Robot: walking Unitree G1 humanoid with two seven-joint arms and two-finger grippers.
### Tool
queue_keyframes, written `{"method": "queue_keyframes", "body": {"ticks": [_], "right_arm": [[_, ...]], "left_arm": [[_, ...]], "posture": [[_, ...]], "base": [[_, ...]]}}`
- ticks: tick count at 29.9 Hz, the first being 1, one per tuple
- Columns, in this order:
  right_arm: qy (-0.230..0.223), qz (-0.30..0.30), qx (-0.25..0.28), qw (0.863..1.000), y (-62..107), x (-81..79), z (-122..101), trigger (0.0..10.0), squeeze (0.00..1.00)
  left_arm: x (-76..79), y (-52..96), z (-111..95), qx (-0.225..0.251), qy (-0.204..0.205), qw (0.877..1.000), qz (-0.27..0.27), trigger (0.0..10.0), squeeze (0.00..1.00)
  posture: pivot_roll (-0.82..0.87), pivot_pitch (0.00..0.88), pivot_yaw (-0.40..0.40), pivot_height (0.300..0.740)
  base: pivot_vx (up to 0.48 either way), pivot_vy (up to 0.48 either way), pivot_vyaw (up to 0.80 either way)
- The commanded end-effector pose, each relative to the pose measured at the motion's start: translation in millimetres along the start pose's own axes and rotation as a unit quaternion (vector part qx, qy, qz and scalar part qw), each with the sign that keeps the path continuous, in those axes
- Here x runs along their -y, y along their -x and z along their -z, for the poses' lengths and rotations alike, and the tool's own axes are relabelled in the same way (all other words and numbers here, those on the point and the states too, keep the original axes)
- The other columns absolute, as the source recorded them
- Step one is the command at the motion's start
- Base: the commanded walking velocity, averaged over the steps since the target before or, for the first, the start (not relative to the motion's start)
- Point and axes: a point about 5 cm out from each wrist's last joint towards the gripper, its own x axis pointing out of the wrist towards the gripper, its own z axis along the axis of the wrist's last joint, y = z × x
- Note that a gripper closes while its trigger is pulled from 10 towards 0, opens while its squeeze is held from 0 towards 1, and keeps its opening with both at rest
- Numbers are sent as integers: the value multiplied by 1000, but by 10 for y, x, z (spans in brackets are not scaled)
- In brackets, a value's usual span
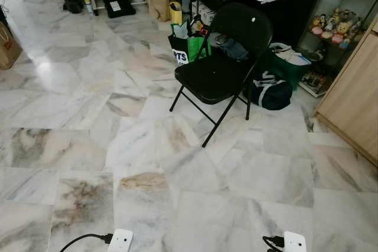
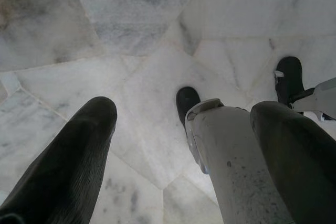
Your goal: Setting the table
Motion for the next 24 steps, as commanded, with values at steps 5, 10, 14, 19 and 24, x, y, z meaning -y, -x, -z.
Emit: {"method": "queue_keyframes", "body": {"ticks": [5,10,14,19,24], "right_arm": [[32,-62,-14,997,-25,114,-164,10000,0],[32,-72,-11,997,-49,-52,-177,10000,0],[29,-80,-11,996,-55,-129,-171,10000,0],[26,-87,-14,996,-53,-199,-141,10000,0],[13,-86,-15,996,-43,-238,-89,10000,0]], "left_arm": [[-297,56,-4,40,133,989,-48,10000,0],[-324,61,-5,41,133,989,-52,10000,0],[-346,66,-14,45,134,988,-55,10000,0],[-379,69,-45,50,132,988,-55,10000,0],[-414,67,-120,55,102,992,-45,10000,0]], "posture": [[137,2,-136,740],[145,0,-134,740],[147,0,-129,740],[168,0,-109,740],[186,2,-56,740]], "base": [[0,0,0],[0,0,0],[0,0,0],[0,0,0],[0,0,0]]}}
